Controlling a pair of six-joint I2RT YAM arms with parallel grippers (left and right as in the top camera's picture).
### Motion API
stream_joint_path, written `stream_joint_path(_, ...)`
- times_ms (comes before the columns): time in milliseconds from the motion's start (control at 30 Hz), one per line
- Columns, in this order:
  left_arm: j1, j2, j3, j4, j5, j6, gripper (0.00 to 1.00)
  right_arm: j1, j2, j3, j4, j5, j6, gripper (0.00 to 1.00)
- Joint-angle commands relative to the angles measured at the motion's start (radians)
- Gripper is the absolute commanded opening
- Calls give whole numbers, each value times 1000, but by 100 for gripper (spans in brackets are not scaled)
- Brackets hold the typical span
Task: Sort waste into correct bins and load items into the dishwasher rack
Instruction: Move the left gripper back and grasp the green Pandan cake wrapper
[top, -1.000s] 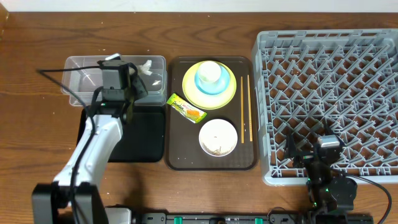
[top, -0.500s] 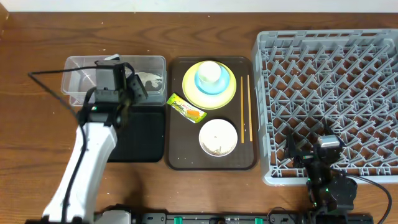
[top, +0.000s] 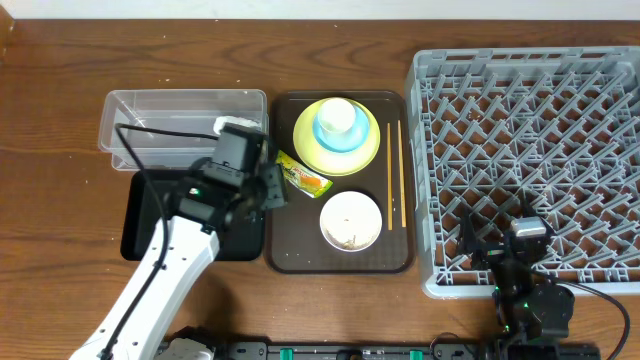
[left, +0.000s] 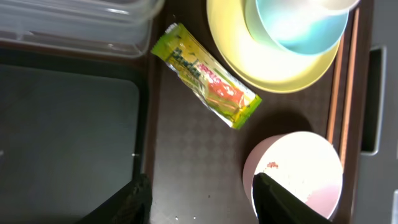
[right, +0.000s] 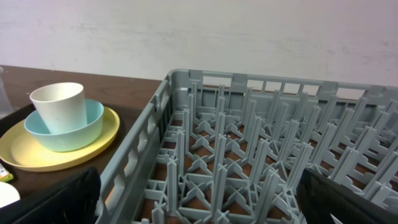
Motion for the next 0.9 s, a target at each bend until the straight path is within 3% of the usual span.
stream_joint_path(0,-45,20,-10,-2,-68,-21,55,10,0,-1,-4,3,-8,99)
stream_joint_path(500,-66,55,-10,11,-116,-24,56,10,0,-1,-4,2,-8,99)
stream_joint_path(667,-66,55,-10,44,-111,-24,63,10,0,-1,-4,3,-8,99)
stream_joint_path(867,-66,55,-10,80,-112,-36,63,10,0,-1,-4,3,-8,99)
